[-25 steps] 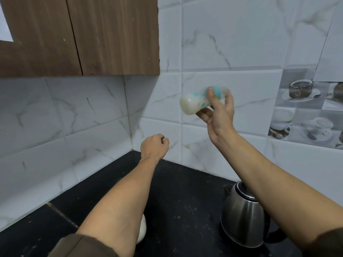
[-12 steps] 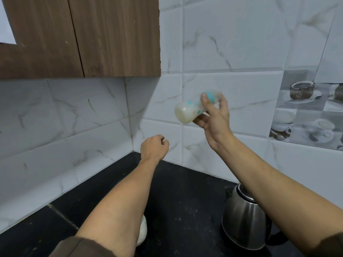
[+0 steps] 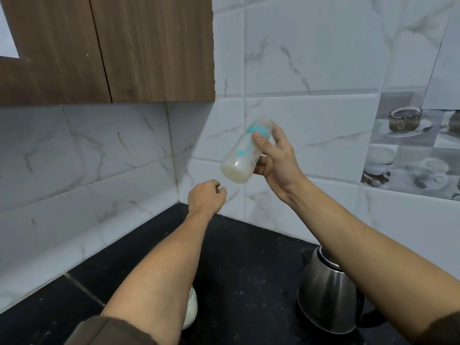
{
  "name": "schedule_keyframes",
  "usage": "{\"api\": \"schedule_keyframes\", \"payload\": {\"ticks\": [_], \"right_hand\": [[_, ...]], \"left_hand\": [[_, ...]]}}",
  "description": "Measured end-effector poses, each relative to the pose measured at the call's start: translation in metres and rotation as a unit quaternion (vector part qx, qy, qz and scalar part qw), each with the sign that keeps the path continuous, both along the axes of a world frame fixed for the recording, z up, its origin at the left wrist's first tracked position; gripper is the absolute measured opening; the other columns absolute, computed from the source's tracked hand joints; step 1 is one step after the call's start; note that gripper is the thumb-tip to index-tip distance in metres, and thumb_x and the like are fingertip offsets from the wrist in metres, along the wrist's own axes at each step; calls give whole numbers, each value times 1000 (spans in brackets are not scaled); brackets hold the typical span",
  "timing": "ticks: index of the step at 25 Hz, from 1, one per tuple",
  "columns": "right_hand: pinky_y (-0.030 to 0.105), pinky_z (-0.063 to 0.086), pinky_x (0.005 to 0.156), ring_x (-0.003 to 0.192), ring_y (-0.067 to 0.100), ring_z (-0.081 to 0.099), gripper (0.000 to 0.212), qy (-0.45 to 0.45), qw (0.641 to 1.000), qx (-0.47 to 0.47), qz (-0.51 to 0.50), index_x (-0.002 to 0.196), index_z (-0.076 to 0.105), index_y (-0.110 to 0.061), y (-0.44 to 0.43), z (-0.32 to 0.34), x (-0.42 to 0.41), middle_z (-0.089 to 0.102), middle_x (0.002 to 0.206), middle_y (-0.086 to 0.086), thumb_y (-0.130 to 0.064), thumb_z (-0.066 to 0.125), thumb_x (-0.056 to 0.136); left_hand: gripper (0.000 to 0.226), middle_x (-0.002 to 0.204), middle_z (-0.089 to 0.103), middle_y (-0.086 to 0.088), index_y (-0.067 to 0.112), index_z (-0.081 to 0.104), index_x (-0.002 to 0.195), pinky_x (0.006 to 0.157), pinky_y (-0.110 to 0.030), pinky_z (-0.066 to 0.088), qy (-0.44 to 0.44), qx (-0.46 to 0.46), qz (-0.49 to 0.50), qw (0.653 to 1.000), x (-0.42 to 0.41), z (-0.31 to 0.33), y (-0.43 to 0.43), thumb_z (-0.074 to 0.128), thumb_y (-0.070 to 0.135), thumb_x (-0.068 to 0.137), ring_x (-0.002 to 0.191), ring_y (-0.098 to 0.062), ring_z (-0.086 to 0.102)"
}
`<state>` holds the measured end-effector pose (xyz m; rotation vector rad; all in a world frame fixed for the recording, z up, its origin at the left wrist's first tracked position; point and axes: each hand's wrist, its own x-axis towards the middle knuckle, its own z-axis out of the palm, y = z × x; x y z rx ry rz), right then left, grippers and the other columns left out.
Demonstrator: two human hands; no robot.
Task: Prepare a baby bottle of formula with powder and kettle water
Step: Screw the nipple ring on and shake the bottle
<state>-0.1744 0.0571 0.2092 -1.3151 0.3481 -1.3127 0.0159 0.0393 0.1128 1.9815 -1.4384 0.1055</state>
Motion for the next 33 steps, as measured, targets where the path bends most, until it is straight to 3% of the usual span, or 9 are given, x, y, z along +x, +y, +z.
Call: {"api": "schedule_keyframes", "payload": {"ticks": [2, 7, 12, 17, 19, 23, 26, 28, 33], "right_hand": [[33, 59, 62, 79, 22, 73, 64, 44, 998, -47, 23, 146, 48, -25, 5, -4, -1, 71, 105, 8, -25, 77, 89], [40, 62, 75, 89, 27, 78, 66, -175, 978, 101, -56, 148, 45, -15, -17, 7, -4, 64, 127, 13, -32, 77, 93], [41, 61, 72, 96, 33, 73, 66, 65, 995, -43, 59, 145, 49, -27, 2, -14, -7, 71, 116, 16, -34, 77, 86], [38, 61, 74, 89, 25, 77, 64, -176, 977, 116, -34, 143, 50, -12, -19, 4, -4, 63, 125, 13, -38, 76, 91], [39, 61, 74, 91, 27, 75, 60, -131, 987, 89, -13, 140, 52, -13, -15, 6, -5, 64, 121, 12, -38, 75, 90], [39, 60, 70, 96, 32, 72, 55, 33, 996, -61, 61, 143, 51, -26, 4, -2, -5, 71, 115, 11, -28, 73, 92], [39, 61, 71, 88, 28, 75, 62, -116, 991, 59, -23, 146, 47, -16, -8, 8, -4, 66, 122, 10, -32, 75, 93], [40, 61, 75, 90, 27, 76, 65, -169, 980, 101, -36, 147, 46, -14, -15, 9, -5, 63, 126, 13, -33, 76, 93], [36, 59, 65, 91, 32, 73, 63, 36, 997, -50, 39, 144, 51, -25, 0, -5, -11, 70, 114, 22, -32, 77, 87]], "left_hand": [[31, 96, 73, -4, 10, 73, 116, 77, -33, 48, 0, 3, 8, 1000, -4, 4, 3, 54, 30, 102, 89, -28, 62], [36, 115, 77, 2, 16, 71, 128, 85, -34, 51, -5, -2, 1, 1000, -1, 1, 1, 50, 31, 102, 105, -26, 68], [14, 84, 65, 2, 13, 66, 100, 77, -33, 48, -14, 20, 4, 1000, -5, 2, 1, 56, 22, 98, 86, -29, 59], [36, 115, 77, 3, 15, 71, 127, 89, -35, 52, -5, -1, -3, 1000, -1, 0, -1, 51, 30, 102, 106, -26, 68], [37, 114, 77, 3, 15, 71, 128, 89, -35, 52, -9, 2, -1, 1000, 2, -1, -3, 51, 31, 102, 106, -26, 68], [32, 84, 69, 6, 10, 73, 117, 78, -33, 47, -16, 10, 4, 1000, -3, 0, 0, 52, 30, 102, 90, -28, 62], [37, 113, 77, 2, 15, 71, 128, 88, -35, 52, -15, 1, -6, 1000, 1, -2, -2, 51, 32, 102, 105, -26, 68], [37, 116, 77, 2, 16, 70, 129, 89, -36, 53, -13, -1, 0, 1000, 3, -1, 0, 50, 31, 102, 106, -26, 68], [35, 111, 77, -1, 15, 72, 125, 85, -35, 51, -22, 1, 3, 1000, 3, -1, -1, 51, 32, 102, 101, -27, 68]]}}
